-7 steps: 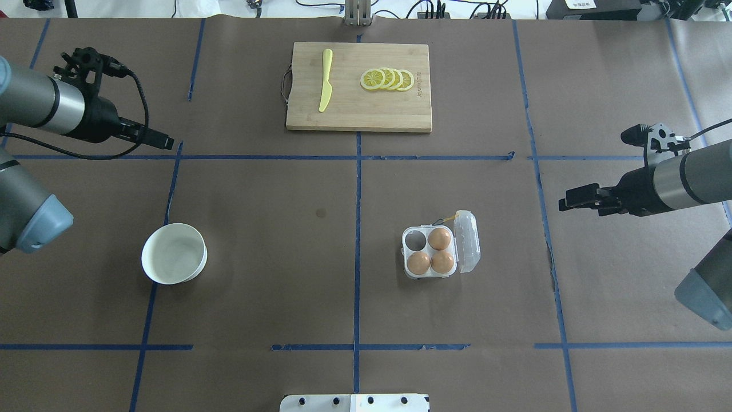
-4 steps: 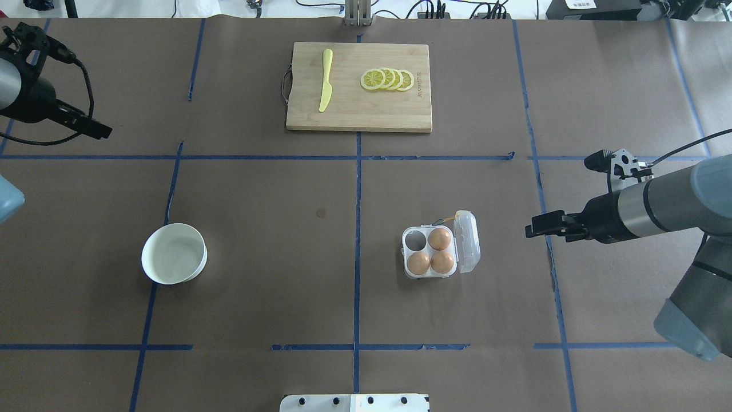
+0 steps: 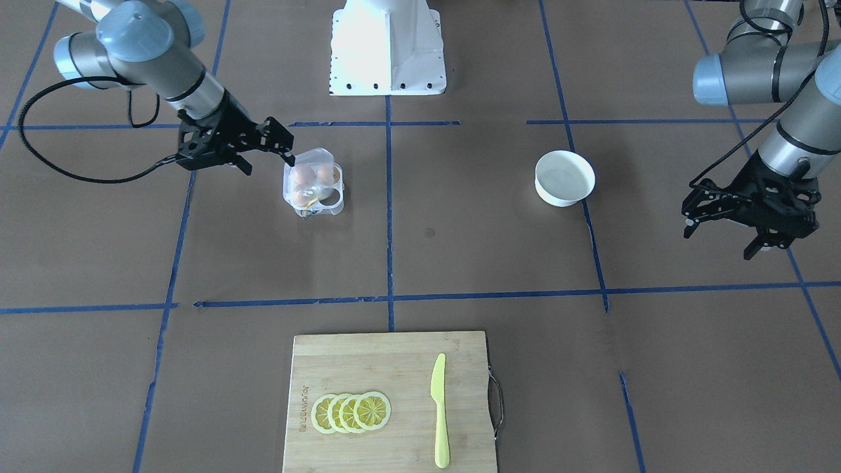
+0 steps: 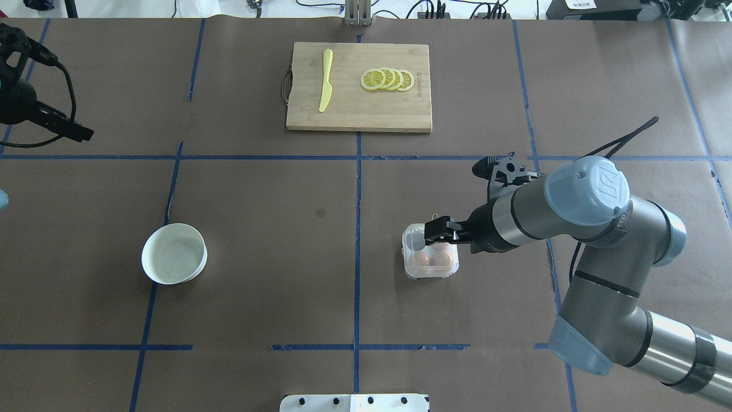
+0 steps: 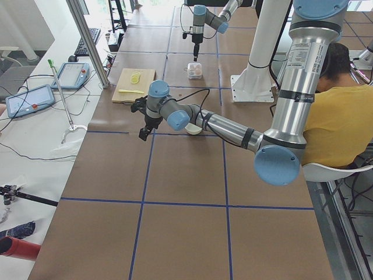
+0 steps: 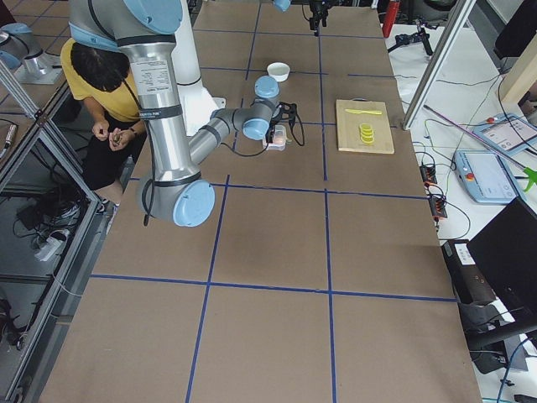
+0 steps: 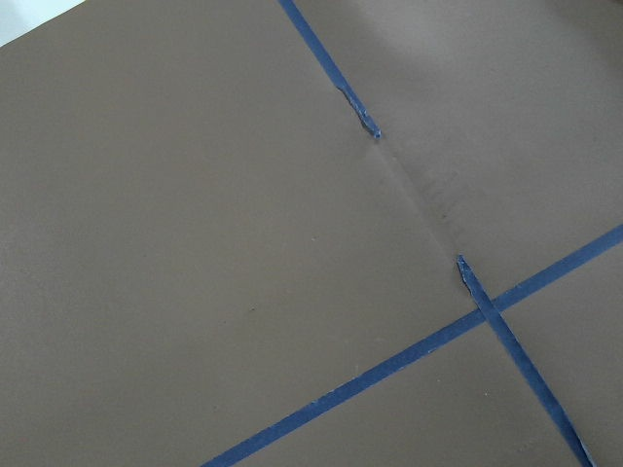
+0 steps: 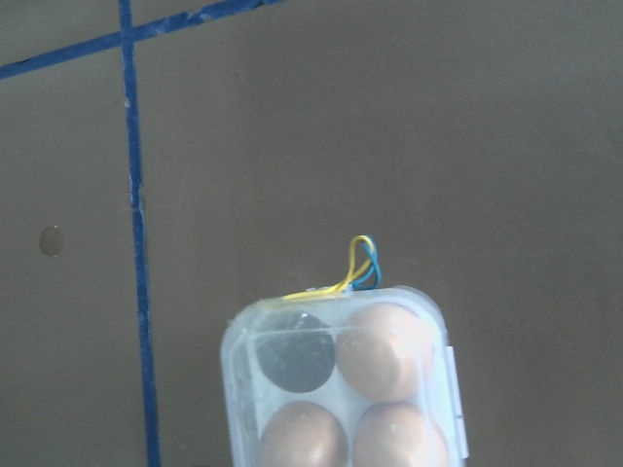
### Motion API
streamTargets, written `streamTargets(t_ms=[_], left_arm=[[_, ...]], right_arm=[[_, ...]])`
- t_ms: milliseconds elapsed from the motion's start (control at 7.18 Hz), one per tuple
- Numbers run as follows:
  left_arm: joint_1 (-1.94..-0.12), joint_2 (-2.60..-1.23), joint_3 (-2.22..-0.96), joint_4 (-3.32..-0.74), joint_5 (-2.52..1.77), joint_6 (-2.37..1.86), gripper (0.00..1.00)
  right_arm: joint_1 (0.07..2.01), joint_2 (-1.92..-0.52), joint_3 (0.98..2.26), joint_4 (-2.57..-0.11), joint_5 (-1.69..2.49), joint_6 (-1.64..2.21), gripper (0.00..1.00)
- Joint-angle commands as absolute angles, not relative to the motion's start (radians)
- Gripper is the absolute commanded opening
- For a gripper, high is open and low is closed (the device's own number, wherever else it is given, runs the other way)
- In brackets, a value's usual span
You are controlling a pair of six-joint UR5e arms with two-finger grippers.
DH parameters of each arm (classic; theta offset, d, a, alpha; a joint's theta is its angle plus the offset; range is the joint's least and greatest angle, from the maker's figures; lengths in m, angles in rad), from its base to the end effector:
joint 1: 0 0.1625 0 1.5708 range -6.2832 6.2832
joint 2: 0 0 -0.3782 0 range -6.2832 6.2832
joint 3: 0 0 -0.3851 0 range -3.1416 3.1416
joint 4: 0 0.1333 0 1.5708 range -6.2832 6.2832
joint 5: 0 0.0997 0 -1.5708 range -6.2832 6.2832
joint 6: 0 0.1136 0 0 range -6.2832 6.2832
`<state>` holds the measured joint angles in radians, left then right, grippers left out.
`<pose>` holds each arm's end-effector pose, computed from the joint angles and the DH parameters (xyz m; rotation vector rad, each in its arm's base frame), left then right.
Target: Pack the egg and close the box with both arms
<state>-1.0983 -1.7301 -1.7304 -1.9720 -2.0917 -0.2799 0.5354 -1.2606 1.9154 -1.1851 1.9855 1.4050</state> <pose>0.1891 -0.5386 0.4235 0.4735 0.7249 0.3679 -0.4379 -0.3615 0.2547 -0.0014 -1.0902 0.1166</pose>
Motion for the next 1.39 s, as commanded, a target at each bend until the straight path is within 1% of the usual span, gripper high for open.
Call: streamTargets(t_ms=[0,139,278,418,557,835,1114,1253], left_arm=[[-1.155,-1.694,-1.741,-1.971,-2.097,-0.206,1.0],[-1.19,-1.66,-1.758,-1.971,-2.098,-0.192,1.0],[-1.209,-1.619,-1.781,-1.971,-2.102,-0.19,1.0],[-1.266,-1.589,-1.792,-1.965,-2.13,-0.148,1.0],[-1.357,-1.579,-1.773,-1.936,-2.184,0.002,1.0],[-1.483,-1.592,-1.773,-1.776,-2.198,0.192,1.0],[-1.572,-1.597,-1.772,-1.668,-2.198,0.297,1.0],[-1.586,-1.617,-1.772,-1.59,-2.2,0.304,1.0]], right_arm=[[0.581,-1.239,1.995,-1.304,2.023,1.414,1.0],[0.635,-1.242,2.006,-1.334,2.073,1.408,1.0],[0.688,-1.264,2.008,-1.338,2.11,1.401,1.0],[0.736,-1.297,2.013,-1.338,2.141,1.366,1.0],[0.811,-1.366,2.016,-1.338,2.19,1.256,1.0],[0.979,-1.495,2.014,-1.338,2.291,0.971,1.0],[1.147,-1.651,1.996,-1.341,2.312,0.677,1.0],[1.231,-1.701,1.964,-1.342,2.313,0.503,1.0]])
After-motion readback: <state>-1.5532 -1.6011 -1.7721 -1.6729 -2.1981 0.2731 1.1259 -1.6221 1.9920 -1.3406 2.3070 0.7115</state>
